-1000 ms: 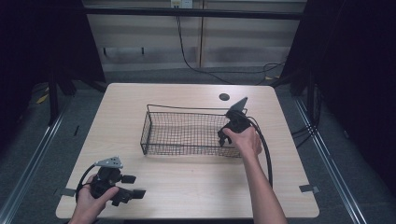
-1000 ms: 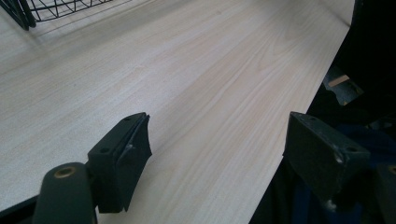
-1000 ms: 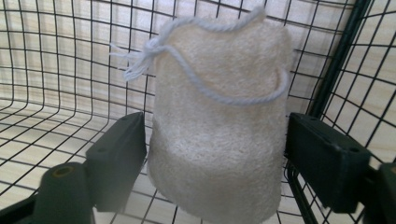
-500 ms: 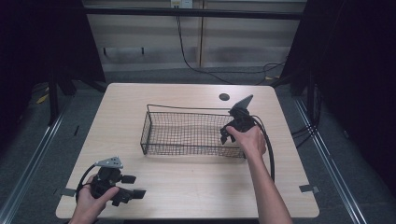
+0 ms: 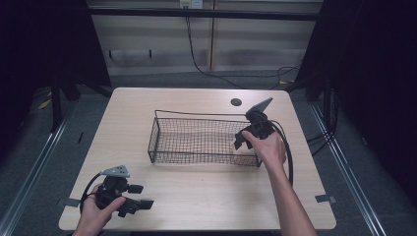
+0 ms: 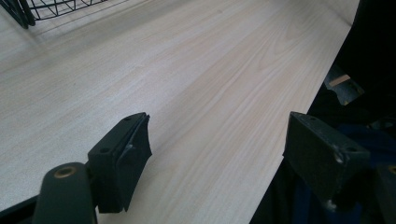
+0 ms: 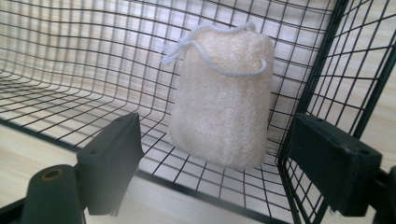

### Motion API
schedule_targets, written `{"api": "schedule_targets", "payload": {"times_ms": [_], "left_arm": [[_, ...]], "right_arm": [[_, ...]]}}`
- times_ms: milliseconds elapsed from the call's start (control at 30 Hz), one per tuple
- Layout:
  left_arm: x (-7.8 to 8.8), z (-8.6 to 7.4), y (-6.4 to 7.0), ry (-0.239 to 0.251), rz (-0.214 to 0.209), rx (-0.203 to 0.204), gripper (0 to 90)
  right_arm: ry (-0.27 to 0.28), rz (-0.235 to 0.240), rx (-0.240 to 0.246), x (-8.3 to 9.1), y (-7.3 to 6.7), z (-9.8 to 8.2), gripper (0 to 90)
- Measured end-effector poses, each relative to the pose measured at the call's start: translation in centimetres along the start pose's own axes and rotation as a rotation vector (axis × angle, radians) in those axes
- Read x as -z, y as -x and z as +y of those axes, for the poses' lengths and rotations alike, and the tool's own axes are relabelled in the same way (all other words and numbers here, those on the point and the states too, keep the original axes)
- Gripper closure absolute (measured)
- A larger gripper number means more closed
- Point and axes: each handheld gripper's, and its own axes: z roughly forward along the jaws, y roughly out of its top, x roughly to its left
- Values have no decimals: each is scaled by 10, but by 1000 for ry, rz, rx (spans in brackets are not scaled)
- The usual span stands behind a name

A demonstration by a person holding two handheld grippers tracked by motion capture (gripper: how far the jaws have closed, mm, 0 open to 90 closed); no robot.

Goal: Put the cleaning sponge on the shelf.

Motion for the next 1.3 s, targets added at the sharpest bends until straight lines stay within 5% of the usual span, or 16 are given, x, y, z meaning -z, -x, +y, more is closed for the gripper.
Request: {"api": "schedule_targets", "payload": {"times_ms": [600,933,1300], "left_arm": [[0,0,-1,-3,-1,4,222],[0,0,-2,-2,11,16,230],[0,0,-1,2,7,8,228]], "right_arm": [[137,134,152,21,-3,-27,183],[201,151,231,36,-8,-45,194],[284,193,232,35,-3,-69,247]]}}
